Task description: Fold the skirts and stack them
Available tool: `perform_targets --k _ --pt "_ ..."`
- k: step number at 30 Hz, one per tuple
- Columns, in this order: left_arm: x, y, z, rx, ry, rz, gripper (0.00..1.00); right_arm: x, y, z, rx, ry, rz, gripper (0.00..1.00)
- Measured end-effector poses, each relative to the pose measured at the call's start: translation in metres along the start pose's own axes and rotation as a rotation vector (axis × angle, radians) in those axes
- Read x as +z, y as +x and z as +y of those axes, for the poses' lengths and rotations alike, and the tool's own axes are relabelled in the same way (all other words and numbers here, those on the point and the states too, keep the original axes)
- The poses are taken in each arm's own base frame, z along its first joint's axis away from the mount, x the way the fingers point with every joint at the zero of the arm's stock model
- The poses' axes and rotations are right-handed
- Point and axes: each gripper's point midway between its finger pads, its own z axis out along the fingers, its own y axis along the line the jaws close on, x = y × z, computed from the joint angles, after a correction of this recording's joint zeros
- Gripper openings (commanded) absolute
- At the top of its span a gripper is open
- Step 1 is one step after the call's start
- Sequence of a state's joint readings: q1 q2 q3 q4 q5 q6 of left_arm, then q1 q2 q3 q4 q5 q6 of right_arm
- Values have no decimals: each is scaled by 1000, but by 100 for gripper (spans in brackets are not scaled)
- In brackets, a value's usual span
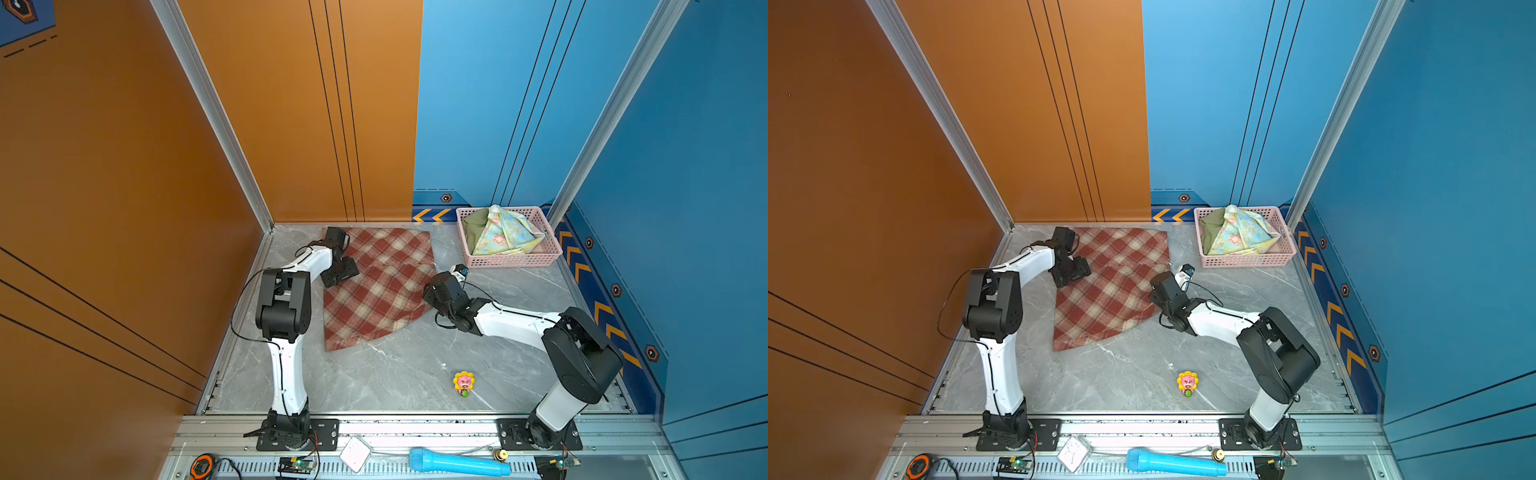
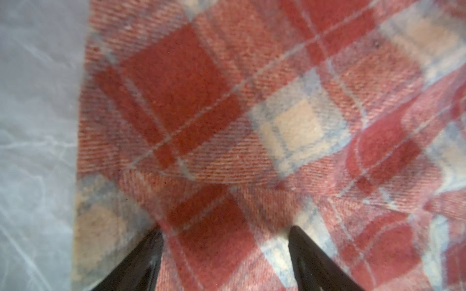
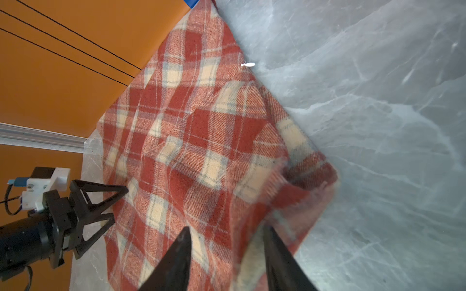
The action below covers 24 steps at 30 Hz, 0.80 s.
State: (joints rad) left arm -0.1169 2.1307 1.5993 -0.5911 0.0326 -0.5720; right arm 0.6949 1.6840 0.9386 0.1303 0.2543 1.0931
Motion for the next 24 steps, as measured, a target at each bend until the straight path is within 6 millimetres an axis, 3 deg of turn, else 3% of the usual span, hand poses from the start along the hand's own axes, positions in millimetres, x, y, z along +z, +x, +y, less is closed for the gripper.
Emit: perform_targets --k 3,7,14,16,18,24 --pt "-2 0 -1 2 17 13 79 -1 0 4 -72 -2 30 71" --pt "-18 7 -2 26 38 15 78 -1 -4 -1 -177 21 75 71" --pt "-117 44 11 58 113 -89 75 -17 -19 -29 -319 104 117 66" --pt "-135 64 19 66 125 -110 75 -20 -25 -33 -341 114 118 65" --pt "-139 91 29 74 120 -98 74 -20 -30 -39 -347 125 124 64" --pt "-112 179 73 86 25 48 73 -20 -33 -48 -379 136 150 64"
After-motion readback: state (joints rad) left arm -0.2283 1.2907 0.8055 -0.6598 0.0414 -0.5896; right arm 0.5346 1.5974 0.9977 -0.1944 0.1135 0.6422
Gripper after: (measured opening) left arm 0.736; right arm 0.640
